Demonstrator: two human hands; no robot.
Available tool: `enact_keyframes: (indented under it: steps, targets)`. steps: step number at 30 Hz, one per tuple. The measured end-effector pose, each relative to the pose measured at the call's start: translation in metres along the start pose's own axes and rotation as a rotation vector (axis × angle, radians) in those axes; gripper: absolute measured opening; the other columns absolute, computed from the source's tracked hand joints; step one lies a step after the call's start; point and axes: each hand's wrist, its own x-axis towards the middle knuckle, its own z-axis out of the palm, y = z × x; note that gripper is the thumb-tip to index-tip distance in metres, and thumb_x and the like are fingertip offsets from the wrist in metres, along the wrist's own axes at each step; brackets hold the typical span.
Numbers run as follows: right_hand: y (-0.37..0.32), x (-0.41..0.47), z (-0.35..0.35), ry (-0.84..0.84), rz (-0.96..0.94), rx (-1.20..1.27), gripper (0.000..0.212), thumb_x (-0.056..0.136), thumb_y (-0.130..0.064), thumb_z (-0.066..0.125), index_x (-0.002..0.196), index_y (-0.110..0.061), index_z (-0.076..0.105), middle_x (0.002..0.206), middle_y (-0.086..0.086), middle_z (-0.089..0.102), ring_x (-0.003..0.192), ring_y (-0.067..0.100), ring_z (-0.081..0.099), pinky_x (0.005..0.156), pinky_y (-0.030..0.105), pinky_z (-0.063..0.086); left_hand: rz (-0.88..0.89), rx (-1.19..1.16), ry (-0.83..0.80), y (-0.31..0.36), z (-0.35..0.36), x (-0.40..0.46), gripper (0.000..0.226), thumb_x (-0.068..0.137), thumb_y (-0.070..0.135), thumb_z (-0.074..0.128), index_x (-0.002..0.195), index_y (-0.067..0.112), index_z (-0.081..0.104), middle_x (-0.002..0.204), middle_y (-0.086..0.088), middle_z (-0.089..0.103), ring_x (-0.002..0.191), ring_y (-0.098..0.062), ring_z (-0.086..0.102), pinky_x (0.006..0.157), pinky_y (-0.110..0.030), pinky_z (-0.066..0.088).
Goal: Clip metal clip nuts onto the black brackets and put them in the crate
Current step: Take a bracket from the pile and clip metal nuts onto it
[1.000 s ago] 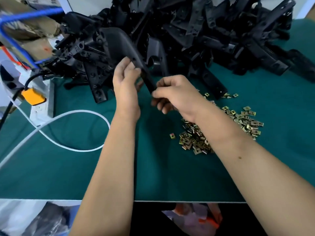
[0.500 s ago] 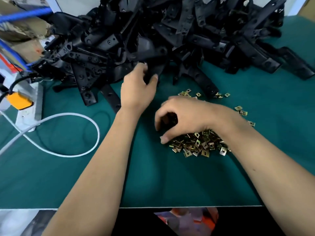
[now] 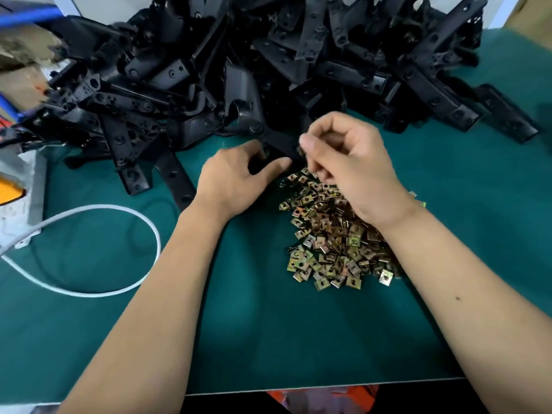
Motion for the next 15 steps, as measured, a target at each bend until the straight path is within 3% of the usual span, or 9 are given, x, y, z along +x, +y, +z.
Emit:
enact_keyframes:
  steps: [3,7,10,15]
  targets:
    - [0.010,0.006,-0.009,0.174,0.033,0.010,0.009,0.096,-0.012,0.071,0.088,-0.011,0.068,0.069,0.004,0.067,0.059,0.015,0.056,0.053,0.023,0.044,0.085,-0.084,-0.048,0.000,-0.001,-0.002,0.072,0.078,0.087,0.036,0.103,0.025,0.061,0.082,0.009,0.061,0.088,-0.021,0.057,0.073,-0.035,0.042]
    - [0.020,0.009,-0.010,0.209,0.040,-0.098,0.007,0.092,-0.009,0.074,0.097,-0.006,0.070,0.075,0.008,0.074,0.063,0.016,0.063,0.058,0.025,0.051,0.151,-0.113,-0.002,0.007,0.001,-0.005,0.063,0.088,0.080,0.038,0.095,0.021,0.061,0.077,0.014,0.054,0.093,-0.024,0.051,0.082,-0.040,0.044]
    - [0.021,0.010,-0.011,0.189,0.070,-0.085,0.005,0.093,-0.008,0.072,0.098,-0.007,0.074,0.077,0.008,0.075,0.066,0.017,0.066,0.063,0.026,0.054,0.136,-0.123,0.042,0.016,0.008,-0.007,0.064,0.091,0.075,0.047,0.083,0.011,0.055,0.078,0.003,0.057,0.083,-0.024,0.052,0.073,-0.042,0.043]
    - [0.019,0.010,-0.012,0.159,0.128,-0.042,0.006,0.095,-0.007,0.071,0.099,-0.008,0.076,0.076,0.005,0.073,0.068,0.015,0.064,0.064,0.025,0.053,0.099,-0.172,0.068,0.021,0.016,-0.008,0.058,0.088,0.068,0.064,0.084,0.010,0.058,0.078,0.000,0.062,0.075,-0.023,0.056,0.063,-0.036,0.036]
